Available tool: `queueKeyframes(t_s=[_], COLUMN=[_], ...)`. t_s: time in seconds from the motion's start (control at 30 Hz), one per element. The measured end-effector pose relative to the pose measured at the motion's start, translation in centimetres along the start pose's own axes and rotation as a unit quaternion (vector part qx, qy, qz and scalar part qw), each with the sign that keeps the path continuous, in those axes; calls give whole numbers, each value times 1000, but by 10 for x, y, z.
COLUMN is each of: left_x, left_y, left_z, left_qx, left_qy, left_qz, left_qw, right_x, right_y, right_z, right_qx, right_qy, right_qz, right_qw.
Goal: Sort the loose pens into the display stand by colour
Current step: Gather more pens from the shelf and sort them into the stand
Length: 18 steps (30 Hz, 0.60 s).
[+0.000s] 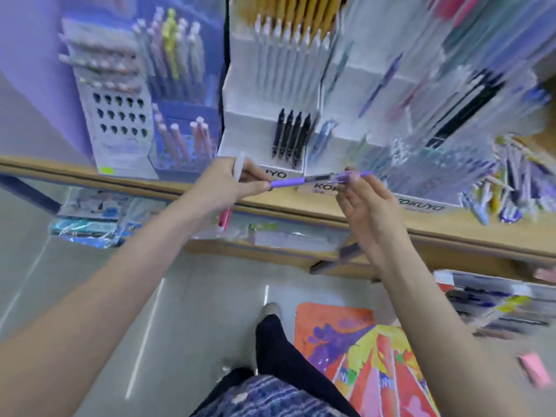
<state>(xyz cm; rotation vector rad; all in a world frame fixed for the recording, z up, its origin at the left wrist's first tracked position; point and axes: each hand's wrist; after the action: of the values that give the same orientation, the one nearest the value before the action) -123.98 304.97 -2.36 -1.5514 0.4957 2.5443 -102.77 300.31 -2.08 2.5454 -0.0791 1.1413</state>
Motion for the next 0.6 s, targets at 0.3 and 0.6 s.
queueKeyframes(t_s=[0.3, 0.6], left_x=[-63, -81], left_y=[-71, -127], left_z=[-48, -27], left_qx=[99, -43], left_qy=[-39, -285], left_qz=[-57, -156], left_qw=[993, 945], right_x=[66, 106], right_y=[-50, -104], right_z=[36, 14], right_qx=[-127, -167], right_qy=[39, 160], right_qz=[60, 229], right_qw=[989, 946])
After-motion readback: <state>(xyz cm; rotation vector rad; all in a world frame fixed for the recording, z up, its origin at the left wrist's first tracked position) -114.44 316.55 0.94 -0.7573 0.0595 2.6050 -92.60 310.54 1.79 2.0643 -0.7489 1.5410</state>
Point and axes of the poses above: each hand's wrist, its own y-axis away from the middle knuckle, its own z-axis out of the back of the hand, x = y × z, and after that the axes turned 14 degrees about -y, right-handed
